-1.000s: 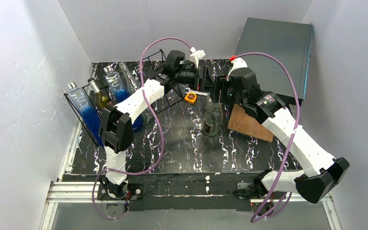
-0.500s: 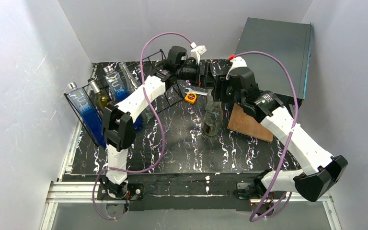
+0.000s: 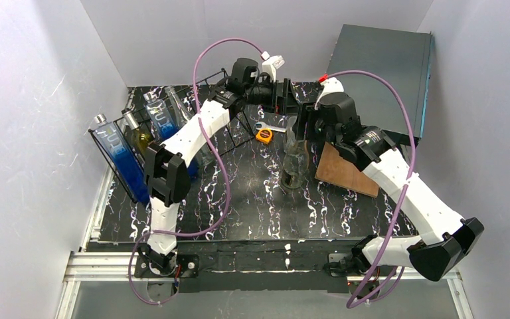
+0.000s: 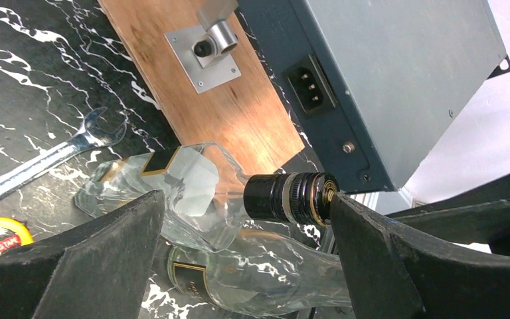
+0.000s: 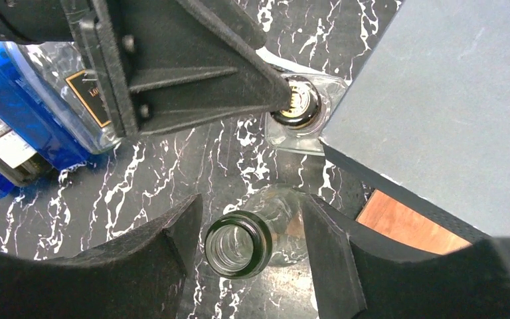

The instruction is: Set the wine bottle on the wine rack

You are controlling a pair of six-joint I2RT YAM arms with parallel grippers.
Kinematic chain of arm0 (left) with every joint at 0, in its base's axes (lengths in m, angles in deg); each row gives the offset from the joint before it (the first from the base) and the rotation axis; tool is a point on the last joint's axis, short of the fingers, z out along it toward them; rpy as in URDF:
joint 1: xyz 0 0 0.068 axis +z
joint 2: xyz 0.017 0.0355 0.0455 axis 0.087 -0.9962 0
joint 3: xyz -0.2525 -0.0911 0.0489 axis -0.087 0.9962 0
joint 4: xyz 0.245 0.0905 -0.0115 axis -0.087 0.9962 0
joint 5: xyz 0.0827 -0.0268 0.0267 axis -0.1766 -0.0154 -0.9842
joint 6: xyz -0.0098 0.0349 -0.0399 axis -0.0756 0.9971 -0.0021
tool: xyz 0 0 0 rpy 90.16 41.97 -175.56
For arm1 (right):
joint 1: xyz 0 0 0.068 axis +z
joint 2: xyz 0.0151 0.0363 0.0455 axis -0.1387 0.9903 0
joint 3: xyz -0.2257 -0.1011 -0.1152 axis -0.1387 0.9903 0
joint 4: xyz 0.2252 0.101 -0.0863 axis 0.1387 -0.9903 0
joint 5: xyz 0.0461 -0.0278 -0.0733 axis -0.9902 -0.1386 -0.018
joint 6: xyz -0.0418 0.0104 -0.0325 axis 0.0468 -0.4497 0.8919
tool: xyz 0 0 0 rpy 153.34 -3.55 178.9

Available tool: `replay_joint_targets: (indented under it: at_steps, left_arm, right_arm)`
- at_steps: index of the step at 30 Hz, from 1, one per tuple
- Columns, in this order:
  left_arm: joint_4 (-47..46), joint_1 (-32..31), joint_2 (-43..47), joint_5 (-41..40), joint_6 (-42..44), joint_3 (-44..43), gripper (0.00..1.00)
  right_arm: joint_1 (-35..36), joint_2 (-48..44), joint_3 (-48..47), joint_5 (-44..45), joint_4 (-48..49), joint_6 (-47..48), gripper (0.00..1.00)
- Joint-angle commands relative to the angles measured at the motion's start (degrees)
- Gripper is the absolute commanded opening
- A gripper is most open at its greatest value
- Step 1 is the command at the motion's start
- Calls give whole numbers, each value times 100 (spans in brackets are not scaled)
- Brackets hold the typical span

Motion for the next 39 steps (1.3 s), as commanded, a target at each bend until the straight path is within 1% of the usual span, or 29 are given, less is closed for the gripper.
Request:
replay_joint_targets:
  at_steps: [1, 7, 16, 20, 25, 34, 39]
  left_arm:
    - [609, 171, -415, -535, 260, -193, 92]
    - [711, 279, -699, -507, 142, -589, 92]
    - [860, 311, -1022, -412, 117, -1056, 92]
    - [883, 319, -1021, -406, 104, -1095, 92]
    - [731, 327, -658, -321, 106, -639, 92]
    - [471, 346, 467, -500, 328, 499, 95]
    - [307, 397, 1232, -664, 420, 1120, 98]
  right_arm:
    - [24, -219, -352, 24, 108, 65, 68]
    - [25, -334, -409, 33, 106, 135, 76]
    - [27, -332, -423, 56, 60, 189, 78]
    - [21, -349, -403, 74, 39, 213, 78]
    - [20, -385, -336, 101, 42, 224, 79]
    - [21, -482, -196, 84, -15, 246, 79]
    - [21, -700, -64, 271, -104, 356, 83]
